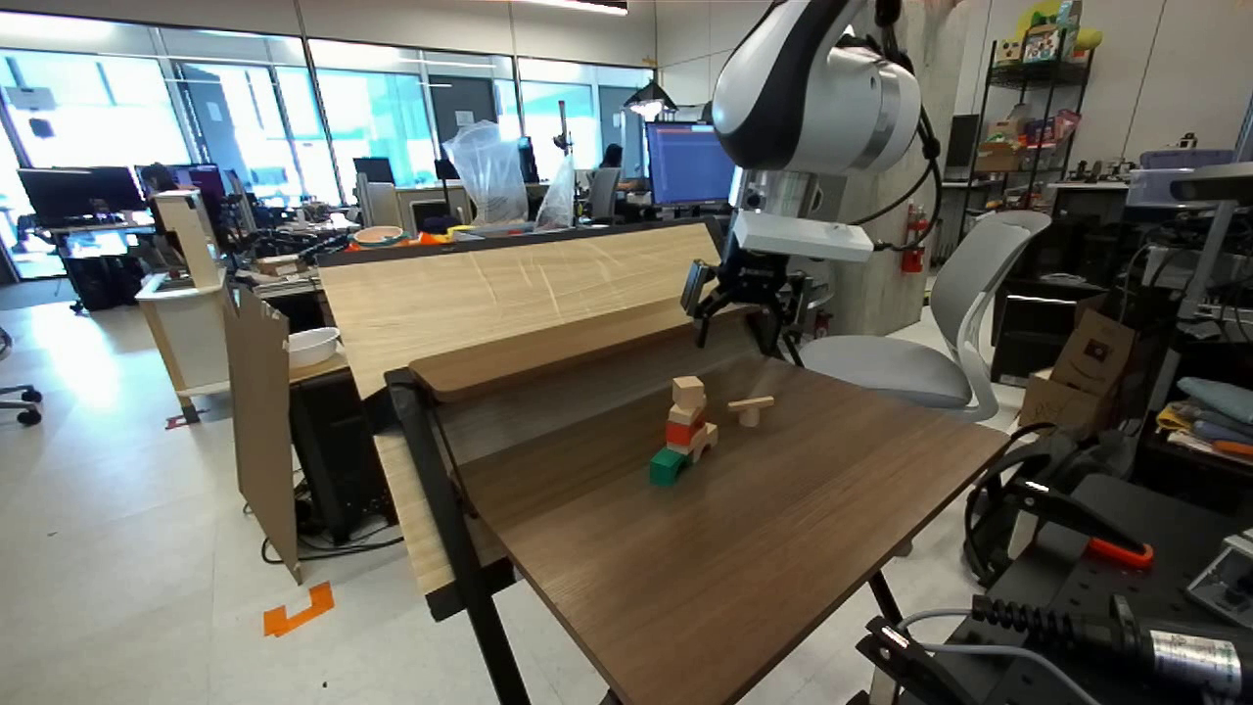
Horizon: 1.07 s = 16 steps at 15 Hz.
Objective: Place the wooden cube on the desk
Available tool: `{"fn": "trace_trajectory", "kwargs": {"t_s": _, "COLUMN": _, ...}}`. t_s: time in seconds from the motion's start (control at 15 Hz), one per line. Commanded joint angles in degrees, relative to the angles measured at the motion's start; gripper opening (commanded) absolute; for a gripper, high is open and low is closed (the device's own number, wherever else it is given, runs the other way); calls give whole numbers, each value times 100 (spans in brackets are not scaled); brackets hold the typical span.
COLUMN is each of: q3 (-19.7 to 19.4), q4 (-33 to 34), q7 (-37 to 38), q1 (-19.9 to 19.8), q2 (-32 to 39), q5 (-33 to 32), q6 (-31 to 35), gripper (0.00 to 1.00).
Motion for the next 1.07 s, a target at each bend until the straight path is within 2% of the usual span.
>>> {"fn": "trace_trajectory", "kwargs": {"t_s": 0.0, "q3": 75, "q4": 143, "q7": 16, "q1": 54, "q2": 200, "q5": 45, "q6": 318, "gripper": 100}}
{"fn": "trace_trajectory", "kwargs": {"t_s": 0.47, "q3": 103, "q4": 197, "q7": -9, "q1": 183, "q2": 448, "q5": -44, "q6": 826, "gripper": 100}}
{"fn": "trace_trajectory", "kwargs": {"t_s": 1.0, "q3": 257, "q4": 173, "q7": -45, "q1": 214, "q2": 430, "q5": 6, "q6": 768, "gripper": 100}}
